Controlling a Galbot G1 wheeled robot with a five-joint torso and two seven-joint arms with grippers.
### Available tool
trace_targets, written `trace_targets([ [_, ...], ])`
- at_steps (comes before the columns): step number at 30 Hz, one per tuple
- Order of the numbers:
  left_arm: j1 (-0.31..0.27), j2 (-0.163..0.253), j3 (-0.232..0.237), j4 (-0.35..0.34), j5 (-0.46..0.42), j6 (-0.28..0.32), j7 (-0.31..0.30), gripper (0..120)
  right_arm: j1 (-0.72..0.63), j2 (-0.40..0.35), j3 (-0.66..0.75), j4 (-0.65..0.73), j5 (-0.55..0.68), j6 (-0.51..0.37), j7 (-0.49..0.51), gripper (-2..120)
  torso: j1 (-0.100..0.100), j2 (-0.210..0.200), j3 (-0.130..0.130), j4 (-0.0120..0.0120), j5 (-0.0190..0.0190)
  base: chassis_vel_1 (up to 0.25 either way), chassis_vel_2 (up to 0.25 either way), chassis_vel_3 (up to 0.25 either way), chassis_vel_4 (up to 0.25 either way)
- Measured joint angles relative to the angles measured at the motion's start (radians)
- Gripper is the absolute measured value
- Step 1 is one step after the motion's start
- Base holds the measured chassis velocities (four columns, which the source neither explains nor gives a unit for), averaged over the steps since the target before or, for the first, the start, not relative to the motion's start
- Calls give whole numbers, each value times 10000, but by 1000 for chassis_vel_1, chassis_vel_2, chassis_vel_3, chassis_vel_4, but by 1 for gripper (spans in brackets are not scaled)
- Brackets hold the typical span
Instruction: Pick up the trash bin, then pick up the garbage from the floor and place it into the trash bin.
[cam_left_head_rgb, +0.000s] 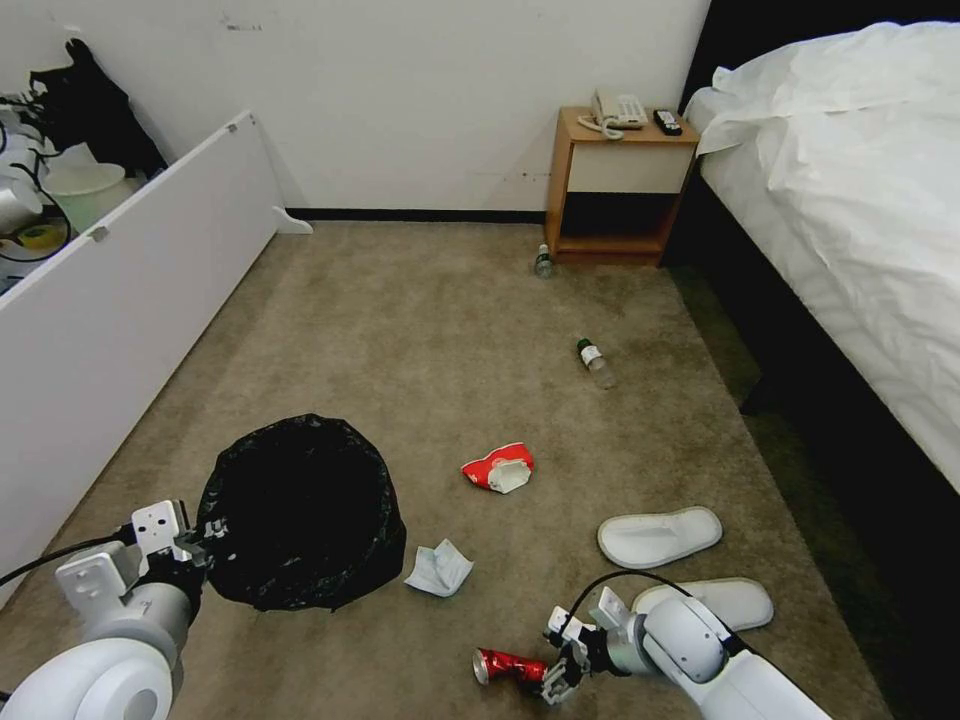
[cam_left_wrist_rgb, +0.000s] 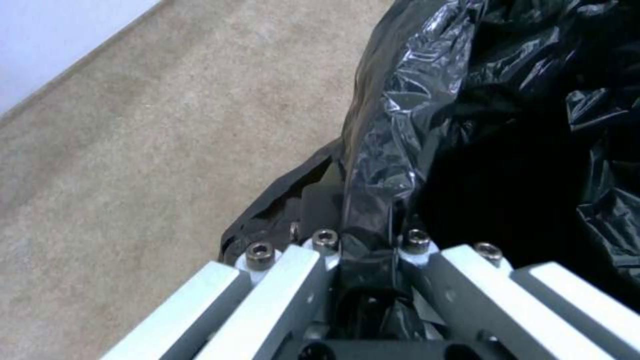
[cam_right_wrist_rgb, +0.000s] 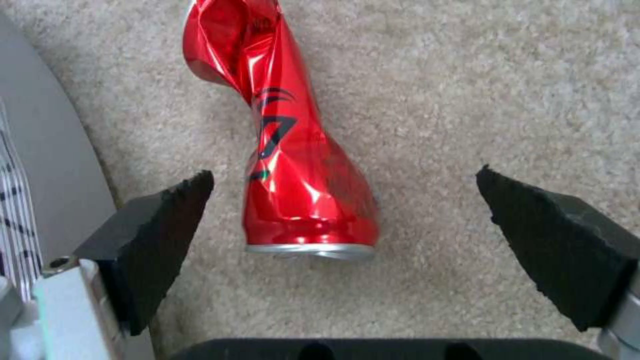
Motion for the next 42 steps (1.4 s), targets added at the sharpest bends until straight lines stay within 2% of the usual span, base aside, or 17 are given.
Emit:
trace_targets([
  [9,23,-10,4,-26,16,0,0,1,-1,218,-7,-96,-138,55,-36,100,0,0,0,0,0,0,0,0,0],
  [19,-62,11,35,50,28,0,-1,1,199,887,-120,-721,-544,156,-20,100,0,0,0,1,0,0,0,0,0],
  [28,-185,19,83,203,28,0,-1,1,83,806,-73,-925,-645,264,-46,99,0,1,-1,1,1,0,0,0,0],
  [32,-211,18,121,241,26,0,-1,1,-105,783,81,-927,-802,337,-74,88,-1,4,-3,0,-3,0,0,0,0],
  [38,-200,30,105,241,16,0,1,1,-240,766,182,-930,-944,382,-75,79,-1,6,-5,-1,-6,0,0,0,0],
  [41,-179,40,85,230,9,0,4,1,-283,748,228,-931,-1025,404,-95,67,-1,7,-5,-1,-8,0,0,0,0],
  [42,-179,40,85,230,9,0,4,1,-283,748,228,-931,-1025,404,-95,67,-1,7,-5,-1,-8,0,0,0,0],
])
